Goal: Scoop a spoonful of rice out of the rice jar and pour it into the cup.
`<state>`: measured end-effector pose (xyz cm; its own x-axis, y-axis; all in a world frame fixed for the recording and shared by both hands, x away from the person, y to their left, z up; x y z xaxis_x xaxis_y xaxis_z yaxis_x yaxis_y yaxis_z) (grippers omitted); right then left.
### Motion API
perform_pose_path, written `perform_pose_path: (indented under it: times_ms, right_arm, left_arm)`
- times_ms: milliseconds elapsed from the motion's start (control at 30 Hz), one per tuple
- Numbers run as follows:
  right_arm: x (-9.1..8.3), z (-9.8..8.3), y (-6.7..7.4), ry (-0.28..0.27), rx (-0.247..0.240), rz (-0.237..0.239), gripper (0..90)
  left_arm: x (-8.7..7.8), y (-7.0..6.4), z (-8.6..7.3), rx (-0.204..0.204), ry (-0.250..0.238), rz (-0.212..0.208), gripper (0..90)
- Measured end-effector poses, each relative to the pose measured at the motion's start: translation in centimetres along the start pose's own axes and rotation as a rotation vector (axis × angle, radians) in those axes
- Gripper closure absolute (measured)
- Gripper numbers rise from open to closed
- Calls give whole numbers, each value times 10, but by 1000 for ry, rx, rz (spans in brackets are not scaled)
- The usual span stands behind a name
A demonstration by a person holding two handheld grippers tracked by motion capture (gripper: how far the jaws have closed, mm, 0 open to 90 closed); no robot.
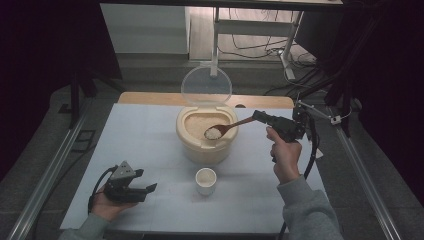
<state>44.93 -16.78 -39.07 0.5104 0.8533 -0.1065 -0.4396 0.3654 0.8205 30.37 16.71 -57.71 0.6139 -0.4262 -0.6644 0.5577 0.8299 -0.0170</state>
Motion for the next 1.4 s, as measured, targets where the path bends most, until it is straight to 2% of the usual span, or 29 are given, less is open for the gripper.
perform_pose_path:
  times_ms: [267, 700, 933, 1267, 1400]
  right_arm:
    - [-5, -15, 8, 44, -4, 25, 834]
    - [-15, -38, -1, 97, 12, 27, 833]
    - [-18, -53, -7, 137, 15, 17, 833]
    - [-13, -68, -18, 176, 1, -16, 833]
    - [-10, -71, -23, 191, -28, -43, 833]
  left_arm:
    - [0, 0, 0, 0, 1, 1, 259]
    - [1, 0, 0, 2, 5, 3, 258]
    - [2, 0, 0, 4, 7, 4, 257]
    - [2, -1, 0, 6, 8, 2, 257]
    - [3, -1, 0, 6, 9, 2, 257]
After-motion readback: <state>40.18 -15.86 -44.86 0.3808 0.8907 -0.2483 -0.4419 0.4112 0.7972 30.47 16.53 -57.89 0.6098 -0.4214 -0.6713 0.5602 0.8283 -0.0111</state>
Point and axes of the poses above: each handheld gripper's, and its own axes: x roughly forward along the jaws, z roughly out of its top, y roughly to its left, the point moved 10 cm from there along x, roughly forward along the jaws, and after that the axes turned 7 degrees about z, right-handed, at the moved point
